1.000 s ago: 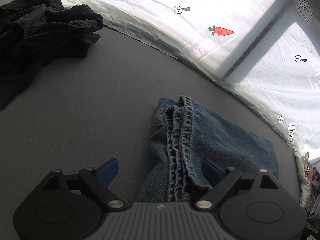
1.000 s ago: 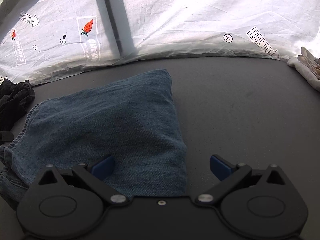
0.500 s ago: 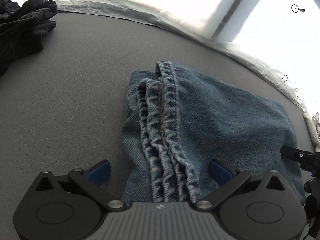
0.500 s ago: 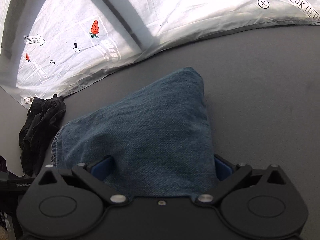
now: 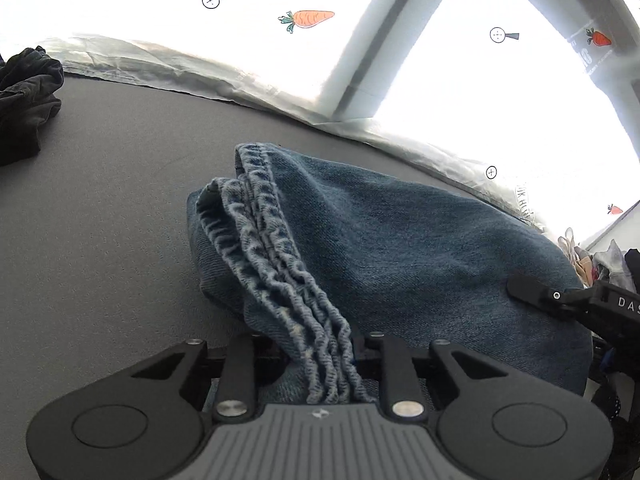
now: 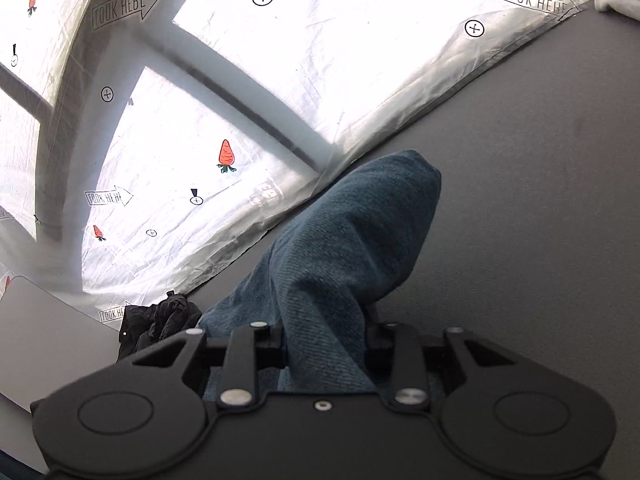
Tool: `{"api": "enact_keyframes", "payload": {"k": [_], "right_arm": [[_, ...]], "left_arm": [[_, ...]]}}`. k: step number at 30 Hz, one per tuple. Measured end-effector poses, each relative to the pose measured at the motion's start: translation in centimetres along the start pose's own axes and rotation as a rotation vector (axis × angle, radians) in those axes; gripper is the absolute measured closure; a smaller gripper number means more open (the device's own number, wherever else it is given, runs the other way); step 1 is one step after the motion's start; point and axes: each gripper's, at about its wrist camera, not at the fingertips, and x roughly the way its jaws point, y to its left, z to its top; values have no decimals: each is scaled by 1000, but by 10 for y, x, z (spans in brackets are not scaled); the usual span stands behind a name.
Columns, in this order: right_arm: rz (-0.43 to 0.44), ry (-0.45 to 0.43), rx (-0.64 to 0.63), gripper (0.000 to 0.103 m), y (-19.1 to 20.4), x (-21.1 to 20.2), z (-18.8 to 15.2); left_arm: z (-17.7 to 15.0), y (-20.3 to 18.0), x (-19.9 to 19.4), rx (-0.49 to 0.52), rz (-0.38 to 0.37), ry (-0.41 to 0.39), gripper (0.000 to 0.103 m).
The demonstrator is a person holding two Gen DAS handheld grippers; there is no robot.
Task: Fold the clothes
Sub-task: 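Lift the folded jeans with the left gripper while the right gripper supports them from below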
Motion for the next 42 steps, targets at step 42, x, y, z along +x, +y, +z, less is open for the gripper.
{"api": "enact_keyframes", "payload": {"k": [42], "right_arm": [[-281, -613, -473, 71, -193, -446, 244]], "left_arm": [[-48, -617, 1, 182, -477, -359, 79]]}}
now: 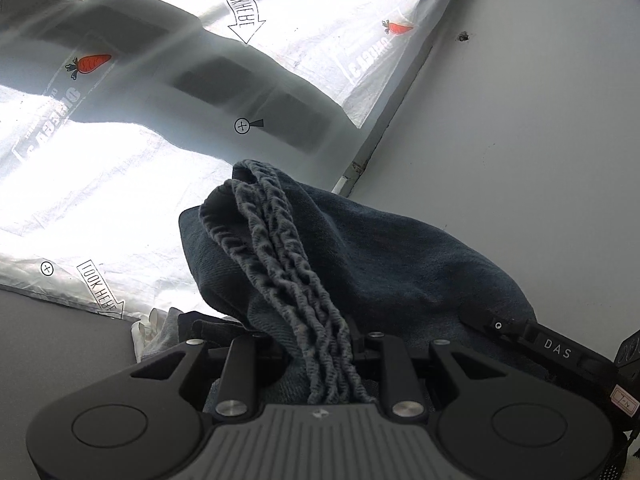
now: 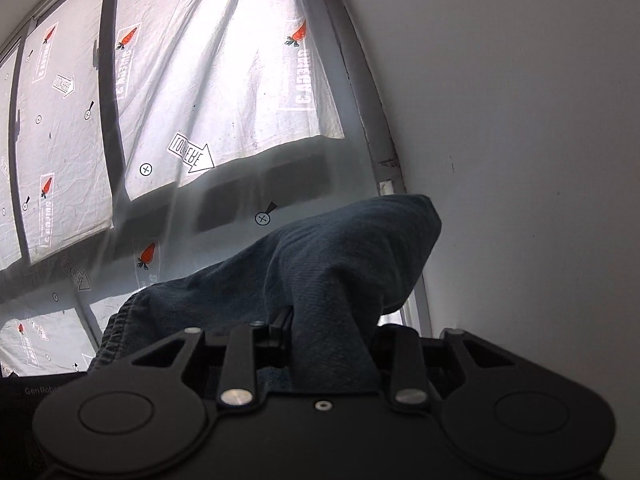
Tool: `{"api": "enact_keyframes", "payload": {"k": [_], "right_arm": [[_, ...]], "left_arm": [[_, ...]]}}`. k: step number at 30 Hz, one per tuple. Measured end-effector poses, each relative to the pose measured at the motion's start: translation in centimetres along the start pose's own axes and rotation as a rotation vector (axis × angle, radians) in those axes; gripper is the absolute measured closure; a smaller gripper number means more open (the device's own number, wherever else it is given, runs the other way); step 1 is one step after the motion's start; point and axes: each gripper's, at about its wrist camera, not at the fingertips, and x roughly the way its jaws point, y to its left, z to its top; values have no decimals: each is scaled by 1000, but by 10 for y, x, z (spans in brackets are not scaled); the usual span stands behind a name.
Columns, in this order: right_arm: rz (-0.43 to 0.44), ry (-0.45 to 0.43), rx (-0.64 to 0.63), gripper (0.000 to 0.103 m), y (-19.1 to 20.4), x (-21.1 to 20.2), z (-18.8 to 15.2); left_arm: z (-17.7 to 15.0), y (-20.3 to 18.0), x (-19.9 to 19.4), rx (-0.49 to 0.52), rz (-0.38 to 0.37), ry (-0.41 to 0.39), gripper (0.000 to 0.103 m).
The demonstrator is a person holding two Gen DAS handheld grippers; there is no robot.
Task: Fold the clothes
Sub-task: 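Lift the folded jeans with the left gripper while the right gripper supports them from below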
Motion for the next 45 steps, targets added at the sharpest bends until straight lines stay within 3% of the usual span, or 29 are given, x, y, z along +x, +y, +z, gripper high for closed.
{"api": "enact_keyframes", "payload": {"k": [6, 11, 14, 18, 26, 30, 32, 35, 36, 37, 38, 39, 42, 45], "right_arm": [[-108, 69, -258, 61, 4, 76, 0], [-183, 157, -496, 57, 20, 121, -32], [-213, 159, -616, 56, 25, 128, -51], [-207, 146, -608, 56, 27, 127, -38], [-178, 68, -538, 53, 32, 123, -4], [-232, 208, -587, 46, 33, 149, -12], [-233, 215, -593, 46, 35, 148, -16], [-182, 190, -584, 45, 39, 136, -7], [-179, 173, -561, 41, 39, 131, 0], [-204, 119, -570, 34, 41, 124, 5], [-231, 61, -581, 18, 43, 118, 11], [-223, 25, -585, 9, 44, 113, 18], [-188, -78, -591, 13, 46, 99, 41], [-140, -21, -520, 21, 44, 120, 26]], "left_arm": [[-10, 6, 69, 44, 82, 26, 78], [-39, 37, 118, 8, 184, 131, 78], [-50, 42, 122, 47, 209, 119, 77], [-49, 49, 123, 5, 206, 99, 77], [-47, 42, 113, 49, 195, 52, 77], [-49, 45, 119, 56, 214, 89, 73], [-53, 52, 120, 43, 228, 99, 71], [-54, 56, 118, 48, 237, 102, 70], [-54, 58, 117, 41, 240, 105, 70], [-54, 60, 117, 31, 243, 108, 70], [-55, 62, 116, 23, 244, 111, 70], [-55, 63, 117, 17, 240, 111, 70], [-54, 63, 116, 2, 220, 105, 69], [-48, 60, 113, 25, 244, 95, 65]]}}
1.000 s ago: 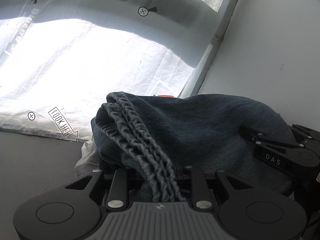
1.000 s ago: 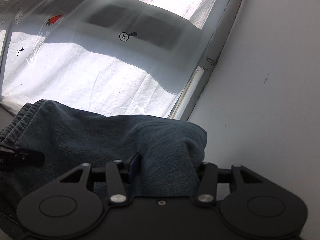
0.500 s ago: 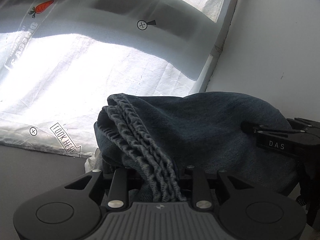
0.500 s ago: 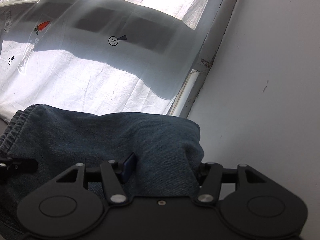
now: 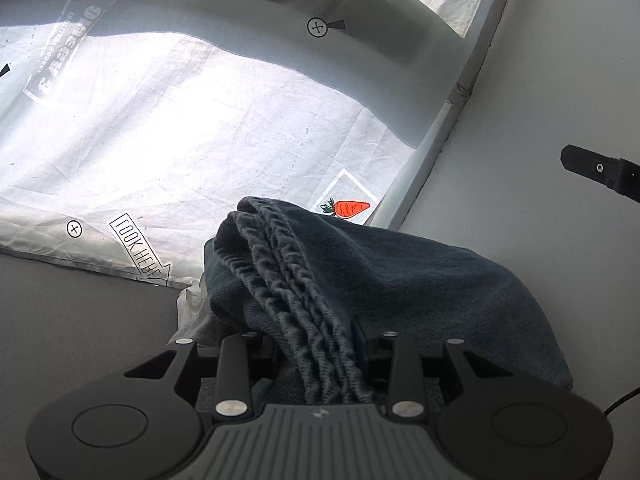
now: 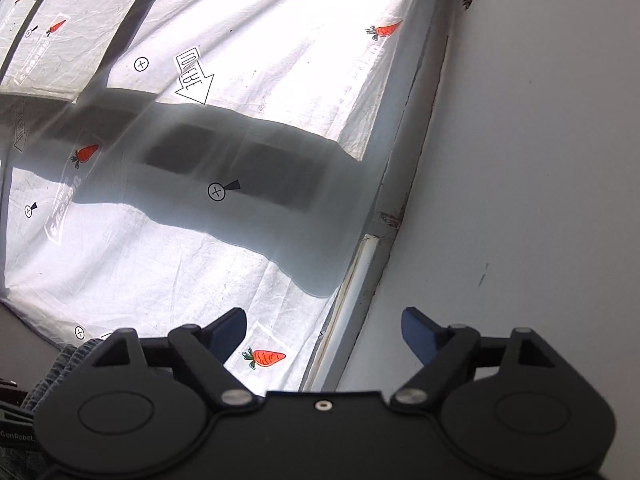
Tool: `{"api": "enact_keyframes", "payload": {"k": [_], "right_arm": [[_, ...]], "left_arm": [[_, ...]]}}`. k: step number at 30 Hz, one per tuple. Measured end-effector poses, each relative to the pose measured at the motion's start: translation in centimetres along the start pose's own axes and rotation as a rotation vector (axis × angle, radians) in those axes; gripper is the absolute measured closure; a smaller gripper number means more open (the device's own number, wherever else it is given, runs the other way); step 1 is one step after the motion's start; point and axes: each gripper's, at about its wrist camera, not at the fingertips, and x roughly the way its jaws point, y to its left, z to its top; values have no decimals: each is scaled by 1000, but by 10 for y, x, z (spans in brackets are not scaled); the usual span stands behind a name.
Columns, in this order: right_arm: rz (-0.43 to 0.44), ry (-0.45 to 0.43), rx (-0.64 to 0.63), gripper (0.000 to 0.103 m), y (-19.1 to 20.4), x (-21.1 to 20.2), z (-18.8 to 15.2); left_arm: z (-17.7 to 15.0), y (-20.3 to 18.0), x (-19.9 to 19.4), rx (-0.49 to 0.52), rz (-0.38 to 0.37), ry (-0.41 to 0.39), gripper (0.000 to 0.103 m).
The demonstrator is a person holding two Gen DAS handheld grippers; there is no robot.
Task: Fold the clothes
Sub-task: 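Place the folded jeans onto the clothes stack and open the left gripper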
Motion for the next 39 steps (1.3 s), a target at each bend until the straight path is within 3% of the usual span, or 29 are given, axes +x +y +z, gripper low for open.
{"api": "enact_keyframes", "payload": {"k": [2, 5, 6, 7, 9, 14, 18, 23, 28, 34, 39], "right_arm": [[24, 78, 33, 21, 16, 20, -28], [5, 266, 116, 20, 42, 62, -81], [-2, 270, 129, 18, 45, 65, -92], [-8, 269, 140, 17, 48, 68, -102], [-13, 272, 156, 14, 51, 70, -113], [-28, 297, 175, 11, 52, 62, -112], [-71, 320, 198, 6, 50, 51, -107], [-39, 237, 156, 2, 51, -1, -83], [-36, 149, 186, 0, 54, -66, -59], [156, 51, 369, 0, 92, -154, -36], [209, 115, 338, 0, 142, -197, -21]], "left_arm": [[3, 2, -4, 23, 31, -16, 60], [0, 13, -4, 79, 96, -30, 40], [-4, 15, -4, 116, 127, -32, 27], [-8, 17, -3, 159, 150, -27, 22], [-12, 22, -1, 194, 159, -4, 21], [-9, 39, -14, 148, 121, 14, 13], [-15, 34, -45, 284, 157, -19, 6], [-18, 48, -104, 329, 243, -66, 5], [-14, 61, -186, 308, 257, -227, 0], [-15, 62, -281, 313, 230, -282, 0], [-23, 82, -339, 193, 245, -277, 0]]}}
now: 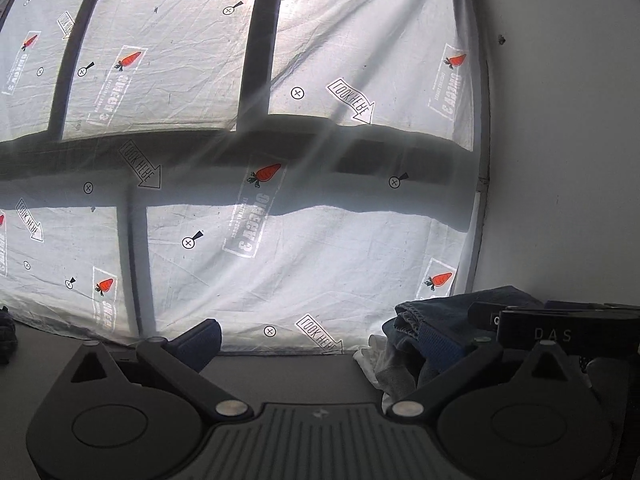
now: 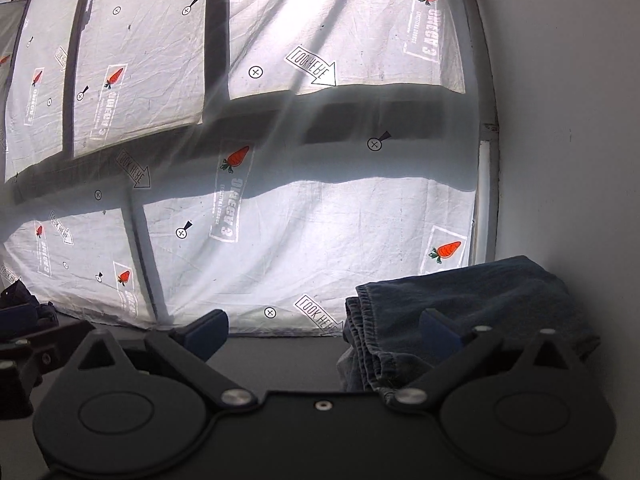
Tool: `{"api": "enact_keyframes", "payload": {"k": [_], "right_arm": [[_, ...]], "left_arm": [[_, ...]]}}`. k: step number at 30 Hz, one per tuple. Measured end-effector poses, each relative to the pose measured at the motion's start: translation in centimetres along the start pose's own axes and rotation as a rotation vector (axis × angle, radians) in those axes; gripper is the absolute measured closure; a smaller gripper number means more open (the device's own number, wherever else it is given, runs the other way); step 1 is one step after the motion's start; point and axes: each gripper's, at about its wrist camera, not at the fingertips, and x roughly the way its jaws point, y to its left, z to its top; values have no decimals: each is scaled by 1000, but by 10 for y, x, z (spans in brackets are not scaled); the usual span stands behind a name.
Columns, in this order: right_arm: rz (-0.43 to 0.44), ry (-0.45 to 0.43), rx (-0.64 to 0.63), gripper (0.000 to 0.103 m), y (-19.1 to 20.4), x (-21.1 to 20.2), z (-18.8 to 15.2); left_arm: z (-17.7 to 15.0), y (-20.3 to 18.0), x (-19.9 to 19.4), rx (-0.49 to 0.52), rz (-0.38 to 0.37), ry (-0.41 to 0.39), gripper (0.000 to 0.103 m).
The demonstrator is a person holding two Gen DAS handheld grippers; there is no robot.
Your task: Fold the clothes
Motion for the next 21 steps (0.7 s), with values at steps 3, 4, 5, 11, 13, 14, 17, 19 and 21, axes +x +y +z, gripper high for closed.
{"api": "enact_keyframes", "payload": {"k": [3, 4, 5, 11, 13, 14, 17, 19, 21], "right_arm": [[39, 20, -42, 0, 36, -16, -5], [37, 27, -43, 0, 51, -22, -6], [38, 33, -41, 0, 62, -26, -7], [36, 85, 24, 0, 140, -57, -22], [31, 101, 40, 0, 167, -65, -29], [25, 110, 44, 0, 181, -69, -34], [8, 137, 53, 0, 223, -80, -47], [-3, 150, 53, 0, 249, -88, -55], [-15, 164, 48, 0, 274, -95, -62]], "left_arm": [[0, 28, -20, -48, 12, 38, 0], [1, 39, -27, -55, 26, 56, 0], [1, 48, -33, -62, 37, 69, 0], [0, 121, -78, -33, 70, 121, 0], [-3, 147, -89, -23, 73, 141, 0], [-3, 160, -94, -26, 69, 155, 0], [-6, 200, -109, -34, 56, 194, 0], [-7, 226, -121, -25, 52, 219, 0], [-9, 245, -131, -16, 52, 235, 0]]}}
